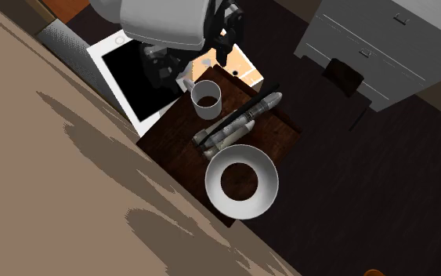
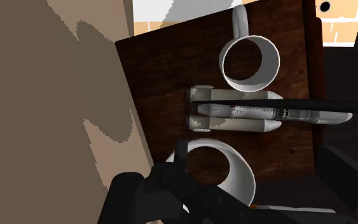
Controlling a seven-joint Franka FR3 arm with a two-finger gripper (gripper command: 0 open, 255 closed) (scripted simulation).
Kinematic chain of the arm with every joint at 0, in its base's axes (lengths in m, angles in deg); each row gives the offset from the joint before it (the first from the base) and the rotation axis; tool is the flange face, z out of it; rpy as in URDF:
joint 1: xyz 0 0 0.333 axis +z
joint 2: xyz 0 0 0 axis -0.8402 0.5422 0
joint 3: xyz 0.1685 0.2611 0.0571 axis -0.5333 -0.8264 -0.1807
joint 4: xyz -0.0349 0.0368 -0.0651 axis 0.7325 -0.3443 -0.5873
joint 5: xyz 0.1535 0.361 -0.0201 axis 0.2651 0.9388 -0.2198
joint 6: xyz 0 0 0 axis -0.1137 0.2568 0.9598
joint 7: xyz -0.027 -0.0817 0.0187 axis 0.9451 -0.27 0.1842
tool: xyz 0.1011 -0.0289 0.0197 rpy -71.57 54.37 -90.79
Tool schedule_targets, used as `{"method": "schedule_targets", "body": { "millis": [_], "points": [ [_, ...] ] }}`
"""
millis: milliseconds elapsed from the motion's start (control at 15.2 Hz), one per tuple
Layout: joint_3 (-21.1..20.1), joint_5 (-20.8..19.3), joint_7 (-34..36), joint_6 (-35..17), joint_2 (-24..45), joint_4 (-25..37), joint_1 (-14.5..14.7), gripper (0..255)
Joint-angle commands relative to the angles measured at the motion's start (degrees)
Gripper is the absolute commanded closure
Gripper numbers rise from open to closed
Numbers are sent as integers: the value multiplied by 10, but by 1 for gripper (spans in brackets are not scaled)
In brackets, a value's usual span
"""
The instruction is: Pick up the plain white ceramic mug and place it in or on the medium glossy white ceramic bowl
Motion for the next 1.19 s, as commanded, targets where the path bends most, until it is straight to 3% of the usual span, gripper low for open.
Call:
{"method": "schedule_targets", "body": {
  "millis": [0, 462, 858, 1122],
  "points": [
    [0, 0, 0, 0, 0, 0, 0, 0],
    [-32, 39, 86, -106, -71, -163, 0, 0],
    [-73, 87, 166, -213, -101, -285, 17, 0],
    [-77, 91, 170, -250, -87, -307, 18, 0]
  ]
}}
